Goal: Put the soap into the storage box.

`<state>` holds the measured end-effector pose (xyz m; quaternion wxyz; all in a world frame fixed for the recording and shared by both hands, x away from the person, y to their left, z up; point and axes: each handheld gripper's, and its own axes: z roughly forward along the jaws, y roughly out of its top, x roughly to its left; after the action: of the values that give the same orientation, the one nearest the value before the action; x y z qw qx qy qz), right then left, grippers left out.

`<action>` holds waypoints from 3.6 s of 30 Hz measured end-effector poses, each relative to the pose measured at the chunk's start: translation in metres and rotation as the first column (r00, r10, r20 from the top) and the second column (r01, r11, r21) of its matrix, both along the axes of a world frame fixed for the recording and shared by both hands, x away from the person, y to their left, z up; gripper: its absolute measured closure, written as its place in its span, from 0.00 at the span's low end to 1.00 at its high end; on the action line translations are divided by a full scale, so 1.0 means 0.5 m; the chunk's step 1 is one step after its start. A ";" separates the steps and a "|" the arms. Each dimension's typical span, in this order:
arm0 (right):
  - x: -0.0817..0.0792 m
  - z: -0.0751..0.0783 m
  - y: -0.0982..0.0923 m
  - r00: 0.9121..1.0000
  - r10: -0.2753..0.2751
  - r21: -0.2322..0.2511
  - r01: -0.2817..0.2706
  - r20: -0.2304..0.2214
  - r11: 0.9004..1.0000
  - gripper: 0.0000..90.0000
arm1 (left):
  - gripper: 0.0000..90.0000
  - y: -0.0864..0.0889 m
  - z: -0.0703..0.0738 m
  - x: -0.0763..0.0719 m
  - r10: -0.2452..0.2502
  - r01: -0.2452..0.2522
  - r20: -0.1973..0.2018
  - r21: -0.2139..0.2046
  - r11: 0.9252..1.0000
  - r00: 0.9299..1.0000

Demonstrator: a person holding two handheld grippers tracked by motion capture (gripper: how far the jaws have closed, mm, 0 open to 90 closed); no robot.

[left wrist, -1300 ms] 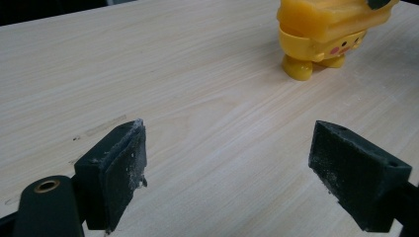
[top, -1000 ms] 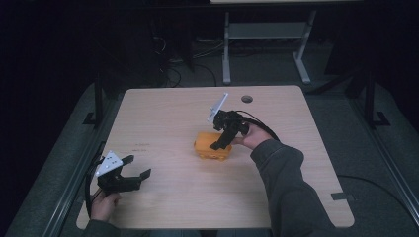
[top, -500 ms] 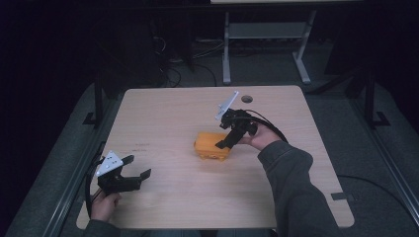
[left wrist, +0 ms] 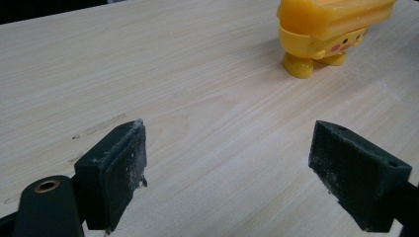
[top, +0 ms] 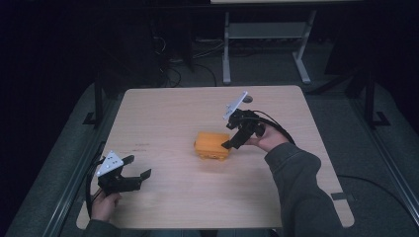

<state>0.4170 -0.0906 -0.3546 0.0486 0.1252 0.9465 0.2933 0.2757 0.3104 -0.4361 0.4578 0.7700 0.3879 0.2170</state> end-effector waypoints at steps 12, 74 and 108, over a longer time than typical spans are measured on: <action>-0.010 -0.008 -0.027 1.000 -0.028 0.000 0.028 -0.004 1.000 0.24 | 0.16 -0.001 0.000 0.000 0.003 -0.003 0.000 -0.001 1.000 1.000; -0.100 -0.072 -0.167 0.983 -0.170 0.035 0.173 -0.068 0.984 0.24 | 0.16 -0.010 -0.004 -0.001 -0.009 0.009 -0.013 0.015 1.000 1.000; -0.211 -0.140 -0.298 0.949 -0.297 0.091 0.307 -0.105 0.947 0.24 | 0.16 -0.016 -0.006 -0.003 -0.023 0.023 -0.003 0.030 0.999 1.000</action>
<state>0.3115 -0.2396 -0.4246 0.0434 0.2842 0.9005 0.3263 0.2742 0.3023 -0.4392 0.4481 0.7816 0.3761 0.2164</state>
